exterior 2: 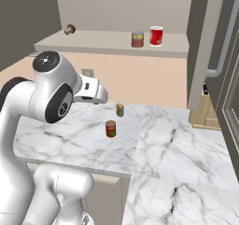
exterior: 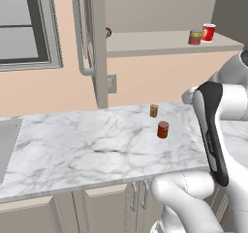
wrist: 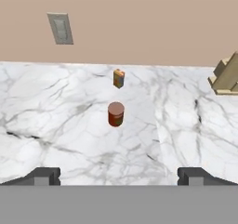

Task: Pick the cans from the counter and place them in their designated side in the cabinet.

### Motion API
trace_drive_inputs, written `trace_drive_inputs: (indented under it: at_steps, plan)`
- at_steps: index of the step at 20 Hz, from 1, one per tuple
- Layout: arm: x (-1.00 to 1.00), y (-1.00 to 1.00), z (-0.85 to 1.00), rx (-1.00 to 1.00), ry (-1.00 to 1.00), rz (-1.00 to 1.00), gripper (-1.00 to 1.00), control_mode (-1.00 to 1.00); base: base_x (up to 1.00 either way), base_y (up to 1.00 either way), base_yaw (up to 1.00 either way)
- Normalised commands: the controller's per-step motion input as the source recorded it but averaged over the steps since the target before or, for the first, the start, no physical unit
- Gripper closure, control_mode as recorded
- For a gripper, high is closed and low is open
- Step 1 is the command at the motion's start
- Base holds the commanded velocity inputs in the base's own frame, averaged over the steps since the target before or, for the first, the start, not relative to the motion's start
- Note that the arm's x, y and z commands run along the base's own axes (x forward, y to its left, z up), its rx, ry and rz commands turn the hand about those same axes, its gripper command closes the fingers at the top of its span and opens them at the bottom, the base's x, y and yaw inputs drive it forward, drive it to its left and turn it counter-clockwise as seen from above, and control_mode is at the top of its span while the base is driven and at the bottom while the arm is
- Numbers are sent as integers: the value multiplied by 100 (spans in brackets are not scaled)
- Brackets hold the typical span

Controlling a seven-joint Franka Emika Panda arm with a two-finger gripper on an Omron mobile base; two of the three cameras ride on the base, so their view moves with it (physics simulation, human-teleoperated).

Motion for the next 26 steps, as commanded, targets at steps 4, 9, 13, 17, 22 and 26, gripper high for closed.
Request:
trace_drive_inputs:
  at_steps: [4, 9, 13, 17, 22, 26]
  plan:
    - [12, 19, -7, 0, 0, -4, -100, -100, 0, 0, 0]
    - [15, 17, -14, 0, 0, -3, -100, -100, 0, 0, 0]
    - [17, 15, -17, 0, 0, -3, -100, -100, 0, 0, 0]
    - [23, 3, -20, 0, 2, -1, -100, -100, 0, 0, 0]
    - [22, 0, -20, 0, 2, 0, -100, -100, 0, 0, 0]
    - [19, 0, -21, 0, 3, 0, -100, -100, 0, 0, 0]
